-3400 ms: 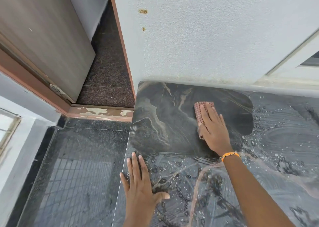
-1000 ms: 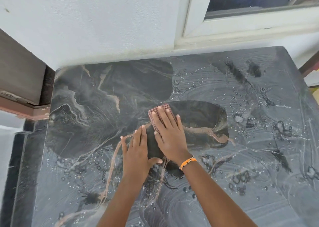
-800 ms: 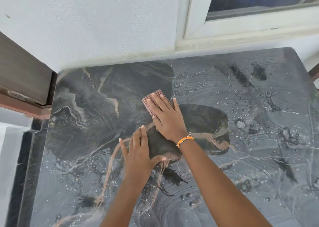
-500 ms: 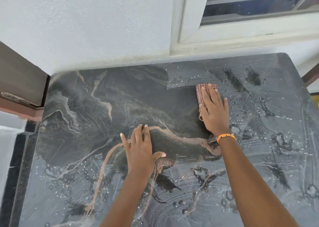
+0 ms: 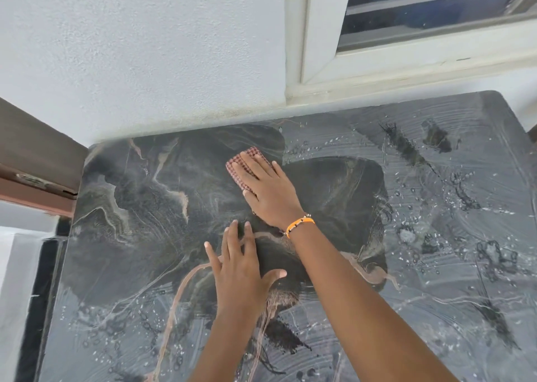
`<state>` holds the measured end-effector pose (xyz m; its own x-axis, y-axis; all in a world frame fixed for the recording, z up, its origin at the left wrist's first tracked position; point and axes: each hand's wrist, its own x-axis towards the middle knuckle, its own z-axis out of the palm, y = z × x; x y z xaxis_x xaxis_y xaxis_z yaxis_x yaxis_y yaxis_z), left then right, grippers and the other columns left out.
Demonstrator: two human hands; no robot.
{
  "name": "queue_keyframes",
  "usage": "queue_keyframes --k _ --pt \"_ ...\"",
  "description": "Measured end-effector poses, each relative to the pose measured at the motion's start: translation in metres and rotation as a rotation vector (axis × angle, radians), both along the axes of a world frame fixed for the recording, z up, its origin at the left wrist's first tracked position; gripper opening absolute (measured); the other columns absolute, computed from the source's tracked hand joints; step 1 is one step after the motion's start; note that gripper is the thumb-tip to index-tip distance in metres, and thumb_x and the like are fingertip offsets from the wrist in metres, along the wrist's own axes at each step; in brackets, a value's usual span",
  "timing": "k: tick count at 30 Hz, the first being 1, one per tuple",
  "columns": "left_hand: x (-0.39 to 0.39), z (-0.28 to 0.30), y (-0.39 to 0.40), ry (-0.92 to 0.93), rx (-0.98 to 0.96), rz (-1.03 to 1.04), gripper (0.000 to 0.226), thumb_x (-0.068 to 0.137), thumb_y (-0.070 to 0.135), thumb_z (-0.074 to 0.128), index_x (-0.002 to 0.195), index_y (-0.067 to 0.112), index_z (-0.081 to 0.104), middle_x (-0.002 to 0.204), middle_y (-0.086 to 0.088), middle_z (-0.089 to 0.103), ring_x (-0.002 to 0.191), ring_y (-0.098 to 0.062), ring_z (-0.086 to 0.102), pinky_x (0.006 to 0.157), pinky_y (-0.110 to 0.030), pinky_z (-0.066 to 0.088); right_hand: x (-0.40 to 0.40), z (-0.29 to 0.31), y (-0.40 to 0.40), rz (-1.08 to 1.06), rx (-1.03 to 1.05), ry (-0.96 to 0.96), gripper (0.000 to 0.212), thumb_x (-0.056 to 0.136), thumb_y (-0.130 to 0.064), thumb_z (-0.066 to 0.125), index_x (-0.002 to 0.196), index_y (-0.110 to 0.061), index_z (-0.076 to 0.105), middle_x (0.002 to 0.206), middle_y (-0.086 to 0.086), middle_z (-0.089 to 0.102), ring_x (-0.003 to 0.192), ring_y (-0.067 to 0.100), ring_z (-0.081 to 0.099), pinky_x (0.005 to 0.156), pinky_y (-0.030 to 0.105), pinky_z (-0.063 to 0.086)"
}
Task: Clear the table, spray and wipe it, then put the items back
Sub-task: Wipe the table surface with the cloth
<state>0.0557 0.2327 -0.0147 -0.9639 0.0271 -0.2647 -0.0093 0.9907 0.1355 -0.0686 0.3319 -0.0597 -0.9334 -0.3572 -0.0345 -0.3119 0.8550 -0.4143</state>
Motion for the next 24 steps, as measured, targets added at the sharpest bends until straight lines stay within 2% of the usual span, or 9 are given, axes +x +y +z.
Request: queue_keyframes --k 3,9,13,15,16,18,19,21,24 --pt "-0.016 0.001 0.008 -0.049 -0.036 -0.039 0.1 0.079 0.069 0.039 0.149 0.013 -0.005 0.158 -0.008 -0.01 0.146 -0.023 -0.01 0.112 -0.05 -0.014 -0.023 -0.001 0.04 -0.111 0.016 0.01 0.056 0.096 -0.025 0.035 0.149 -0.028 0.015 0.159 -0.005 0.009 0.147 0.017 0.005 0.118 0.042 0.006" --pt "-0.028 -0.003 0.018 -0.083 -0.064 -0.08 0.099 0.081 0.065 0.041 0.149 0.01 -0.006 0.158 -0.009 -0.01 0.146 -0.022 -0.007 0.114 -0.048 -0.012 -0.022 -0.004 0.146 -0.466 0.036 -0.002 0.055 0.096 -0.025 0.034 0.149 -0.024 0.018 0.159 -0.001 0.011 0.146 0.022 0.009 0.118 0.045 0.01" --pt "-0.029 -0.005 0.018 -0.102 -0.037 -0.058 0.1 0.081 0.063 0.045 0.149 0.011 -0.006 0.158 -0.009 -0.01 0.146 -0.022 -0.009 0.114 -0.046 -0.012 -0.002 -0.004 0.144 -0.596 0.058 -0.002 0.061 0.089 -0.032 0.027 0.148 -0.02 0.021 0.158 0.004 0.014 0.146 0.025 0.013 0.117 0.044 0.012" --pt "-0.029 -0.006 0.019 -0.1 -0.027 -0.055 0.104 0.075 0.063 0.054 0.149 0.008 0.005 0.158 -0.013 0.0 0.147 -0.024 0.002 0.115 -0.046 -0.007 0.001 -0.004 0.119 -0.515 0.048 -0.003 0.058 0.092 -0.028 0.033 0.148 -0.021 0.021 0.158 0.004 0.013 0.146 0.025 0.012 0.117 0.043 0.01" --pt "-0.03 -0.007 0.018 -0.079 -0.049 -0.062 0.108 0.066 0.063 0.063 0.147 0.005 0.021 0.155 -0.017 0.017 0.144 -0.027 0.019 0.114 -0.048 0.005 -0.002 -0.002 0.104 -0.445 0.038 0.007 0.058 0.092 -0.027 0.033 0.148 -0.022 0.021 0.158 0.003 0.013 0.146 0.025 0.012 0.117 0.043 0.01" --pt "-0.029 -0.013 0.016 -0.079 -0.027 -0.062 0.112 0.037 0.066 0.077 0.125 0.001 0.057 0.133 -0.019 0.054 0.121 -0.03 0.055 0.101 -0.052 0.036 -0.017 -0.002 0.073 -0.297 0.013 0.03 0.058 0.092 -0.027 0.033 0.148 -0.024 0.02 0.158 0.001 0.014 0.146 0.024 0.012 0.117 0.041 0.009" --pt "-0.03 -0.015 0.016 -0.08 -0.035 -0.068 0.112 0.026 0.068 0.077 0.116 0.002 0.064 0.123 -0.018 0.062 0.111 -0.029 0.062 0.094 -0.053 0.043 -0.029 -0.002 0.056 -0.233 -0.005 0.034 0.058 0.092 -0.025 0.035 0.148 -0.024 0.02 0.158 0.001 0.014 0.146 0.023 0.011 0.117 0.04 0.009" --pt "-0.031 -0.021 0.015 -0.13 -0.027 -0.045 0.114 0.017 0.069 0.077 0.109 0.002 0.068 0.118 -0.017 0.065 0.105 -0.028 0.066 0.097 -0.052 0.042 -0.055 -0.001 0.021 -0.14 -0.035 0.034 0.059 0.093 -0.022 0.04 0.148 -0.024 0.02 0.158 0.001 0.015 0.146 0.023 0.011 0.117 0.039 0.009" --pt "-0.031 -0.027 0.012 -0.156 -0.034 -0.053 0.116 0.014 0.068 0.079 0.108 0.002 0.068 0.118 -0.018 0.064 0.105 -0.03 0.066 0.096 -0.048 0.025 -0.084 0.004 -0.017 -0.028 -0.031 0.029 0.059 0.093 -0.02 0.04 0.148 -0.022 0.02 0.158 0.001 0.015 0.146 0.022 0.008 0.117 0.039 0.007"
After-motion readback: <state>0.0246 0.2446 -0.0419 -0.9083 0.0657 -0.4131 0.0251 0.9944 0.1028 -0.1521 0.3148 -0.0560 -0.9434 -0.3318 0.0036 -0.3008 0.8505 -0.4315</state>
